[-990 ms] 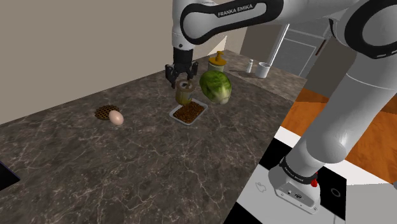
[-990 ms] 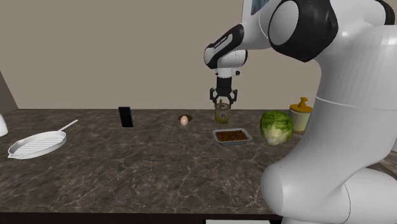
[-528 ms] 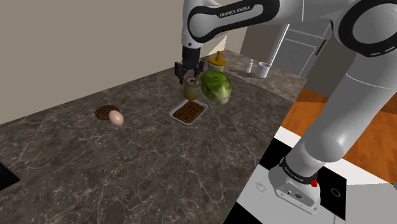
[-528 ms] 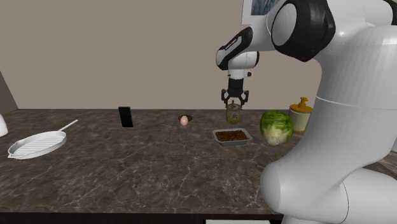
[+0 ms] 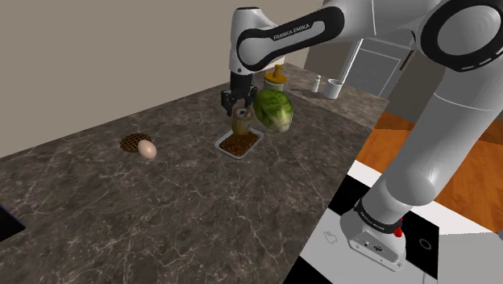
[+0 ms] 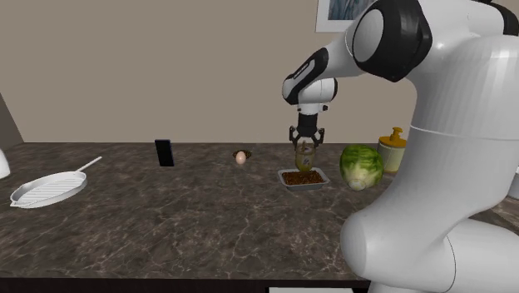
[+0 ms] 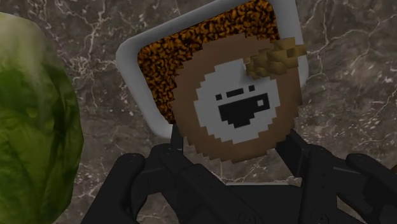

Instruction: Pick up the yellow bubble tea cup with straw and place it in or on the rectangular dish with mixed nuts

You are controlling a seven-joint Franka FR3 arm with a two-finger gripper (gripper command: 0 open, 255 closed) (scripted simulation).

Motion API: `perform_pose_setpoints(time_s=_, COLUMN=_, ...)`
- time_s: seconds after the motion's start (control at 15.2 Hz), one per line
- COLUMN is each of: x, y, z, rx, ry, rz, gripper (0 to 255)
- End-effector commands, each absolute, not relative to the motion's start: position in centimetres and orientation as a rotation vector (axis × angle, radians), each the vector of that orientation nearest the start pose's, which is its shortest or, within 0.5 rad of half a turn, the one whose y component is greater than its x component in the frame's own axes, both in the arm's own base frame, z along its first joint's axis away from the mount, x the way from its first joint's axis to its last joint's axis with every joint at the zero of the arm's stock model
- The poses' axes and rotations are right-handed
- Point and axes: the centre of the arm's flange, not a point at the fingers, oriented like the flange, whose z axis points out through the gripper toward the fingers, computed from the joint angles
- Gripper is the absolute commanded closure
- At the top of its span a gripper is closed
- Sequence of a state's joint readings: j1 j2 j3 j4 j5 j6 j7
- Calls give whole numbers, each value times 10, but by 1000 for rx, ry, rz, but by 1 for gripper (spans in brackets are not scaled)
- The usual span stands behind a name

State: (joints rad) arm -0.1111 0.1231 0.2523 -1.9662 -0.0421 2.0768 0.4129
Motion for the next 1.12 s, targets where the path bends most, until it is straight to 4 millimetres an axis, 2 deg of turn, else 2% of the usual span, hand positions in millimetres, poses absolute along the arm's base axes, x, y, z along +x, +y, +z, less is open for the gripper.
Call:
perform_pose_setpoints(time_s=0.0, x=577, y=76, z=403, rx=-3124, ry=397, rz=8, gripper=255)
perform_pose_setpoints(time_s=0.2, x=577, y=76, z=388, rx=-3124, ry=397, rz=8, gripper=255)
perform_pose_setpoints(time_s=0.73, x=577, y=76, z=388, rx=-3124, ry=397, rz=8, gripper=255)
perform_pose_setpoints(time_s=0.79, x=577, y=76, z=388, rx=-3124, ry=397, rz=8, gripper=0)
perform_pose_setpoints(time_s=1.06, x=577, y=76, z=388, rx=-3124, ry=397, rz=8, gripper=0)
